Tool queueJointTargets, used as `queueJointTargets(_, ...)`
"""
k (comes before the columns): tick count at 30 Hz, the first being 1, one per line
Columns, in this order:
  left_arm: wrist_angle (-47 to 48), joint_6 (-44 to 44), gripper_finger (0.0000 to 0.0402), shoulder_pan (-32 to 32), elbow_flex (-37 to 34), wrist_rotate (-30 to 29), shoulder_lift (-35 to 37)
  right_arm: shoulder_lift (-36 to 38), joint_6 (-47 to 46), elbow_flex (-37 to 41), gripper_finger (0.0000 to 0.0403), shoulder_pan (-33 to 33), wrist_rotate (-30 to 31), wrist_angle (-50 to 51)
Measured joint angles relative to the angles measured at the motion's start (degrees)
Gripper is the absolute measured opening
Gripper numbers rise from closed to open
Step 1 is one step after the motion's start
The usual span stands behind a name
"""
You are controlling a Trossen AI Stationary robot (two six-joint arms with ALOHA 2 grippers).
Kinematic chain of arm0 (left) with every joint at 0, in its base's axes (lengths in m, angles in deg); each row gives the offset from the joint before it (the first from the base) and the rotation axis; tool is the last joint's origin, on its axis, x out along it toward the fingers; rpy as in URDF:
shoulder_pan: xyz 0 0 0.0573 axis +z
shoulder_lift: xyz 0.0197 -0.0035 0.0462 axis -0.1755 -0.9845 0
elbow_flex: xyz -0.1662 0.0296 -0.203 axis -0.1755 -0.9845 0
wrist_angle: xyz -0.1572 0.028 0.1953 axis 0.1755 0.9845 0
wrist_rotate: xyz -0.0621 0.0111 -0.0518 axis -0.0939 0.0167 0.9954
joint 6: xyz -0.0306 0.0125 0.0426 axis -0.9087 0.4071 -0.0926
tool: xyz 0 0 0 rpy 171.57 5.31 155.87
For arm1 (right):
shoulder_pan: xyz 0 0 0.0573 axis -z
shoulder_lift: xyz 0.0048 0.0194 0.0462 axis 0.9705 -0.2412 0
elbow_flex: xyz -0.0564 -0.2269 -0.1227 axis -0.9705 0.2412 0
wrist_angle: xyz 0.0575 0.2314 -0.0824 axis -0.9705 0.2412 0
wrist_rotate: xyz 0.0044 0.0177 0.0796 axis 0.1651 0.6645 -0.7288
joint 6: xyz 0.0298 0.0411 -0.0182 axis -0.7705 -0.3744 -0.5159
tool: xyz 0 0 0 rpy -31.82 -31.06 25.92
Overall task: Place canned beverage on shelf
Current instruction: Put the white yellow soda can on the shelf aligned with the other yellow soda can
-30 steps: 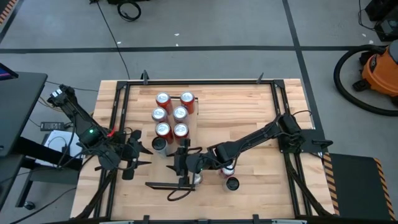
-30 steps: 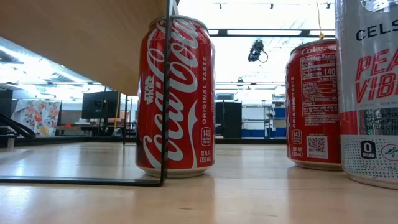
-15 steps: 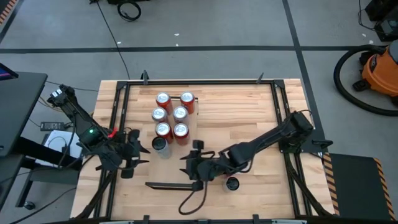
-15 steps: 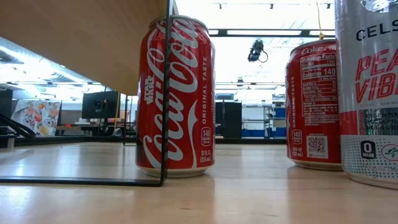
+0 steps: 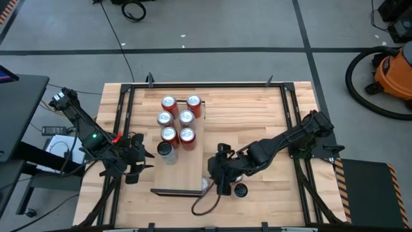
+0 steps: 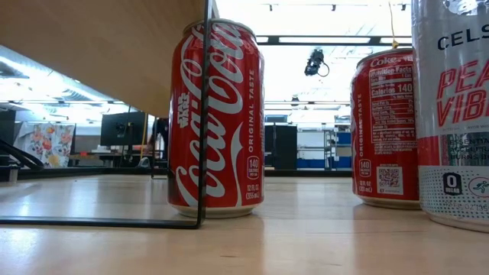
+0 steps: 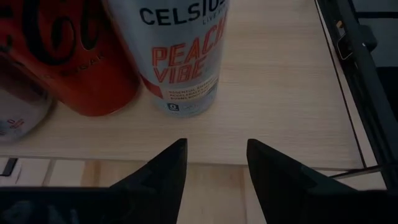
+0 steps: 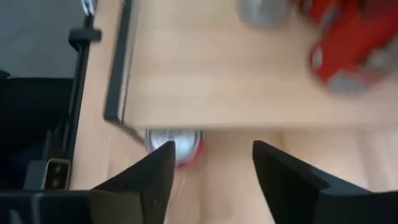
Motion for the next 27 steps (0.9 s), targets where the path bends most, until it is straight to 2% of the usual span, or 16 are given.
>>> queueJointTargets(5,-0.01,0.25,0.0178,0.0,0.0,-0.02,0.0,-1.17,-5.87,0.0,0.0282,1.28,-4.49,2.81)
queueJointTargets(10,0.0,0.22,0.0178,0.0,0.0,-0.02,-0.02,-4.46,-0.65,0.22,0.0318,-0.31,-4.27,1.54)
queueJointTargets(20,-0.07,0.01,0.0178,0.09,-0.03,-0.02,-0.02,-6.28,2.7,0.2,0.0346,-1.49,-2.35,-1.91)
queueJointTargets(27,0.01,0.01,0.0178,0.11,-0.04,-0.03,-0.09,-8.63,4.15,0.18,0.0351,-2.01,-2.36,-4.31)
